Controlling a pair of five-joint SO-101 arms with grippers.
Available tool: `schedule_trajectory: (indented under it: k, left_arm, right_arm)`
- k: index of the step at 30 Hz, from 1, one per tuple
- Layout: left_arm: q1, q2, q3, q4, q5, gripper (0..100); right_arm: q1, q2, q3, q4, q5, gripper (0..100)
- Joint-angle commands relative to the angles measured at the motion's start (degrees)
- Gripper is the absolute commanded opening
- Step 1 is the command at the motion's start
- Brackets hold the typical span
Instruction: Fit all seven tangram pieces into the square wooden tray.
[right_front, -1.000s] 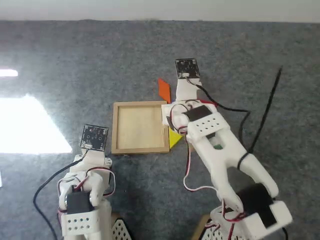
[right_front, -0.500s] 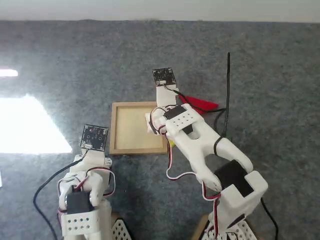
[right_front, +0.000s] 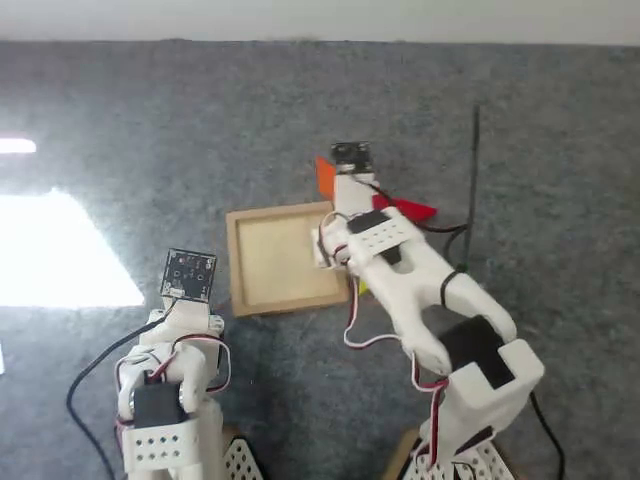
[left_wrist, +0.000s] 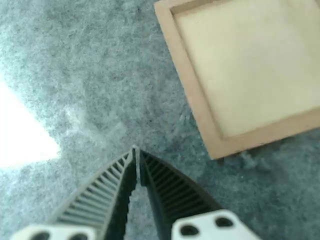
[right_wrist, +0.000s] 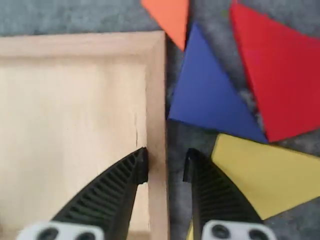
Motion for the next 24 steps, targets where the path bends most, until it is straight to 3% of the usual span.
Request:
schedule_trajectory:
  k: [1,6,10,12,16,24]
  left_arm:
    - [0.26,-1.14,-0.84,0.26,-0.26,1]
    - [0.26,-1.14,-0.84,0.26,-0.26,1]
    - [0.26,-1.14,-0.84,0.26,-0.26,1]
    - [0.26,-1.14,-0.84,0.26,-0.26,1]
    - [0.26,-1.14,-0.84,0.26,-0.26,1]
    - [0.26,-1.14,-0.84,0.26,-0.26,1]
  right_arm:
    - [2.42,-1.45,-0.44,1.19,3.16,13.9]
    - [-1.8,-12.09,0.0,1.8,3.16,13.9]
    - [1.01,-23.16,0.26,10.42,6.42,13.9]
    - [2.86,-26.77,-0.62,16.92,19.52,13.8]
    - [0.84,-24.13,-0.97,25.8,56.35,13.7]
    - [2.15,-6.37,-6.59,22.55,70.59,18.0]
